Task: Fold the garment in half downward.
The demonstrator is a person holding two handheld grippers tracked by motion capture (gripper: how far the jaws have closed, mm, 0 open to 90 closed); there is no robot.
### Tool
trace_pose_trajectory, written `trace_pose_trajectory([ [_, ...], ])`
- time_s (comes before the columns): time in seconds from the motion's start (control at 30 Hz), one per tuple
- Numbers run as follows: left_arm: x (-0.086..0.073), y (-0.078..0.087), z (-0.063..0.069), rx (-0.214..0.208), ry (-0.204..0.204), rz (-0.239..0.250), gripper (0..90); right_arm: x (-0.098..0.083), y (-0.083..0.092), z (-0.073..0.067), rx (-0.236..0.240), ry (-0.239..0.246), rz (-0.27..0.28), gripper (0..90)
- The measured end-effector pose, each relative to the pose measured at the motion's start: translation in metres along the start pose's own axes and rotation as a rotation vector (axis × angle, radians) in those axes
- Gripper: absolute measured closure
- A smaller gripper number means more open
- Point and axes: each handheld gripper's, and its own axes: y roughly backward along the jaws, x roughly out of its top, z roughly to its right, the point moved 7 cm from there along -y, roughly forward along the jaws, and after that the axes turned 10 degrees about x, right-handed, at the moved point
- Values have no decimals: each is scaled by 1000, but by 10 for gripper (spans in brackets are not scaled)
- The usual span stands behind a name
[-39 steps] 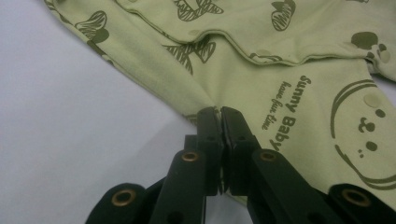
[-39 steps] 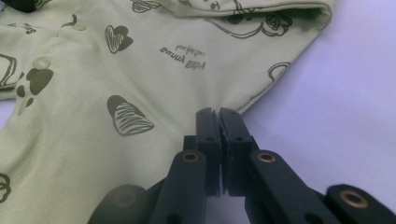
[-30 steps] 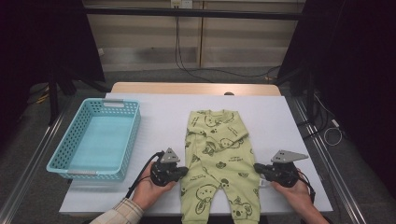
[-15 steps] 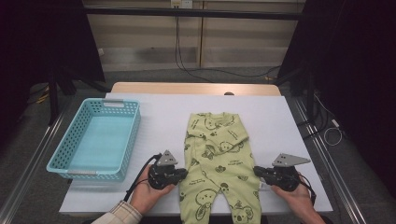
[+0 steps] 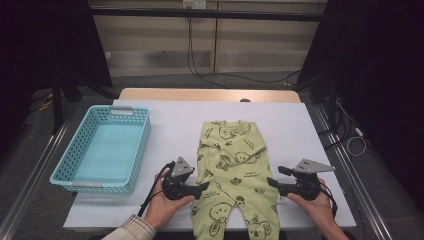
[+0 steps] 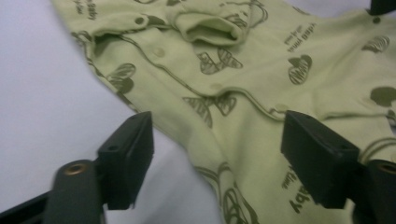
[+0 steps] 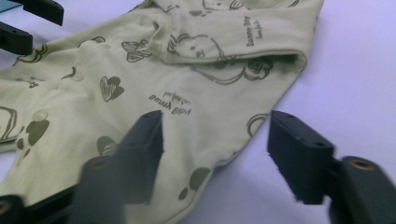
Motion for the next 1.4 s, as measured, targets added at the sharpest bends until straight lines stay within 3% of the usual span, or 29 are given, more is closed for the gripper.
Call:
trace_pose_trajectory([
  [0.03, 2, 0, -2, -3, 21, 9, 198, 1, 1, 0, -14, 9, 7, 296],
  [0.17, 8, 2, -12, 52, 19, 67, 124, 7, 1, 1, -21, 20, 48, 173],
  [0.23, 10, 2, -17, 86, -6, 87, 112, 7, 0, 3, -40, 10, 39, 137],
  [0.3, 14, 0, -23, 129, 0, 115, 102, 8, 2, 7, -64, -18, 32, 91],
  [0.4, 19, -1, -27, 123, 37, 131, 105, 15, 6, 16, -96, -19, 90, 81],
  [0.57, 30, -2, -33, 126, 60, 142, 61, 27, 8, 19, -61, -53, 146, 56],
  [0.63, 32, -3, -34, 120, 89, 145, 59, 32, 6, 17, -34, -54, 148, 56],
  [0.83, 38, -2, -40, 125, 34, 158, 28, 44, 2, 25, -18, -72, 166, 39],
  [1.0, 46, -12, -53, 160, 69, 155, 37, 49, -5, 38, -17, -61, 143, 51],
  [1.07, 50, -18, -56, 139, 82, 155, 62, 50, -9, 43, -15, -62, 136, 40],
  [1.1, 52, -20, -58, 135, 82, 166, 66, 51, -10, 45, -20, -65, 134, 38],
  [1.13, 53, -20, -61, 144, 54, 156, 66, 53, -11, 46, -17, -64, 134, 37],
  [1.17, 57, -22, -60, 153, 94, 186, 67, 54, -12, 47, -16, -70, 131, 38],
  [1.23, 62, -23, -62, 160, 101, 200, 85, 59, -14, 51, -5, -62, 128, 50],
  [1.3, 68, -26, -64, 156, 78, 202, 85, 65, -15, 55, 5, -67, 131, 41],
  [1.4, 76, -33, -67, 124, 85, 206, 82, 74, -17, 64, -11, -58, 132, 38],
])
